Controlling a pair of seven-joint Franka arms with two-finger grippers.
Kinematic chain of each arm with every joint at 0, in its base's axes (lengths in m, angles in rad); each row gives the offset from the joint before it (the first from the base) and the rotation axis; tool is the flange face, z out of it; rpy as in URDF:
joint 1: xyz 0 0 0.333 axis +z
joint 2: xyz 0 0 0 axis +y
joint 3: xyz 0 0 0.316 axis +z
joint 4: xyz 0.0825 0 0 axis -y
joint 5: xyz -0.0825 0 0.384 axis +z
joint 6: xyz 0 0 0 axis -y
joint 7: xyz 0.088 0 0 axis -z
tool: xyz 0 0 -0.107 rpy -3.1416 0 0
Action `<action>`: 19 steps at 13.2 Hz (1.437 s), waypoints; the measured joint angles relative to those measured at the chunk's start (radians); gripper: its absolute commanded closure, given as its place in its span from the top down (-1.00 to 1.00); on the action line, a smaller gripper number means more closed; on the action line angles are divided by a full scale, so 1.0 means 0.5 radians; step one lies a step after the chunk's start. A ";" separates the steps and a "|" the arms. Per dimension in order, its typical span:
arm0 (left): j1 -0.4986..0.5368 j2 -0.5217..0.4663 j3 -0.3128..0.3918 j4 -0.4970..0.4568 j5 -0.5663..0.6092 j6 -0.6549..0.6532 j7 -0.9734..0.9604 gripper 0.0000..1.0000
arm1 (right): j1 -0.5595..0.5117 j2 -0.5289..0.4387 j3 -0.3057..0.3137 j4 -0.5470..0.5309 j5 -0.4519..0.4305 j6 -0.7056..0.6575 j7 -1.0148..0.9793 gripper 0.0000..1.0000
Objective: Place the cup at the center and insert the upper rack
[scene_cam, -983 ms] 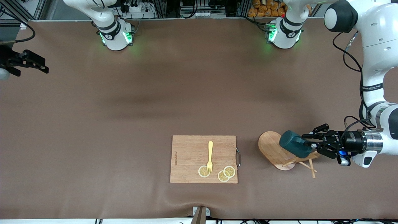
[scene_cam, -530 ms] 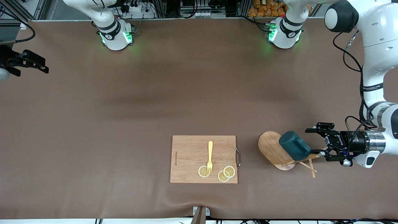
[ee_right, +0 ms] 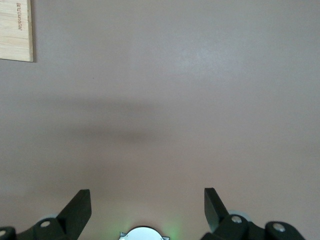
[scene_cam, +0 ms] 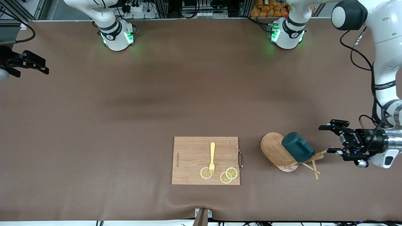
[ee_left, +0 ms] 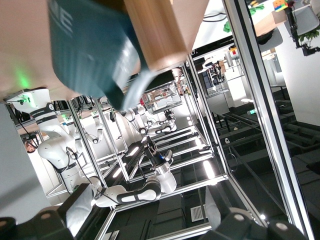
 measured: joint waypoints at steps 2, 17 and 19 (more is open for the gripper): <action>0.008 -0.060 0.000 0.001 0.000 -0.006 -0.006 1.00 | 0.000 0.000 0.000 0.003 0.000 0.001 0.000 1.00; -0.004 -0.534 0.008 0.008 0.775 -0.023 0.143 1.00 | 0.000 -0.002 -0.002 0.135 0.000 0.004 0.000 1.00; -0.021 -0.588 -0.003 0.008 0.930 -0.021 0.146 1.00 | 0.000 -0.002 -0.002 0.161 0.000 0.004 0.000 1.00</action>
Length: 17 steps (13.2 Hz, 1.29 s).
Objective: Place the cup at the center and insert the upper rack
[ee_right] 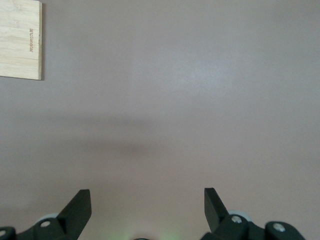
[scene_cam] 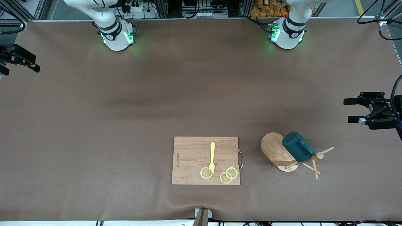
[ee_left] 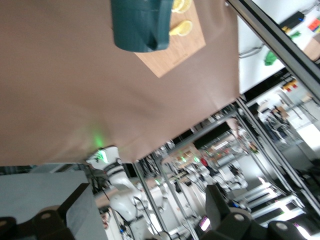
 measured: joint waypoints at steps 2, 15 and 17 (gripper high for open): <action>-0.048 -0.063 -0.009 0.000 0.204 0.013 0.006 1.00 | 0.000 -0.001 -0.001 0.014 0.000 -0.002 0.000 1.00; -0.755 -0.460 -0.026 0.001 1.574 0.070 0.018 1.00 | -0.007 -0.016 -0.022 0.037 -0.002 -0.230 0.000 1.00; -0.803 -0.507 -0.051 0.000 1.762 0.070 0.097 1.00 | -0.007 -0.016 -0.022 0.035 -0.002 -0.244 0.000 1.00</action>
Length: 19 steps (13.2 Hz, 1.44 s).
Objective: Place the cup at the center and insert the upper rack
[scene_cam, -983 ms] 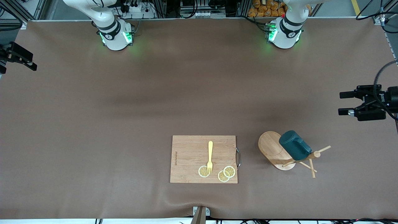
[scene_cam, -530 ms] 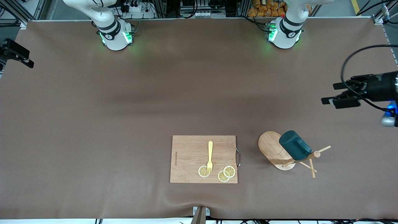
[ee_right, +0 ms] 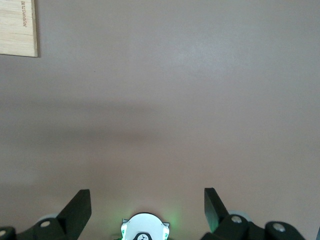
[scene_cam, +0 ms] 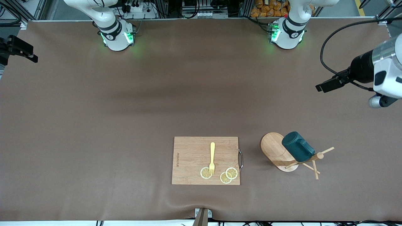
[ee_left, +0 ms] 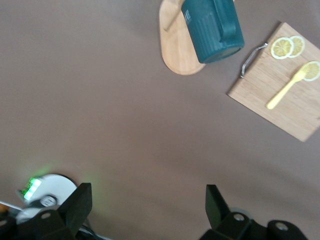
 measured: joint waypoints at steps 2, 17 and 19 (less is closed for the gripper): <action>-0.005 -0.016 -0.027 -0.007 0.145 0.005 0.126 1.00 | 0.000 0.000 0.000 -0.009 0.000 -0.016 0.000 1.00; 0.449 -0.392 -0.428 -0.720 0.312 0.440 0.516 1.00 | 0.000 0.003 0.000 -0.041 0.000 -0.017 0.000 1.00; 0.461 -0.512 -0.434 -0.894 0.334 0.531 0.659 1.00 | 0.000 0.004 0.000 -0.042 0.000 -0.016 0.000 1.00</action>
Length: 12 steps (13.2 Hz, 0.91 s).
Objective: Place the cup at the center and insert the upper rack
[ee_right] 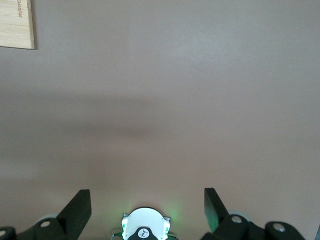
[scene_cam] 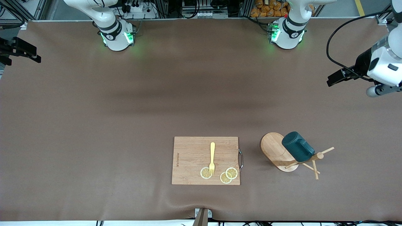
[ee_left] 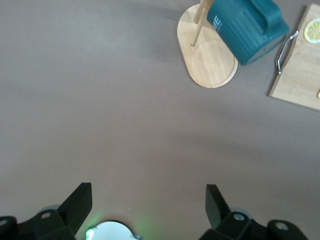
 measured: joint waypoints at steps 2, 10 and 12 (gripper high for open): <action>0.018 -0.110 -0.021 -0.149 0.088 0.071 0.137 1.00 | 0.000 0.002 0.000 0.000 0.000 0.004 0.000 1.00; 0.073 -0.336 -0.134 -0.335 0.132 0.181 0.173 1.00 | 0.000 0.006 0.001 0.000 0.023 0.032 0.000 1.00; 0.086 -0.357 -0.134 -0.333 0.132 0.189 0.175 1.00 | 0.000 0.006 0.001 -0.001 0.056 0.047 0.002 1.00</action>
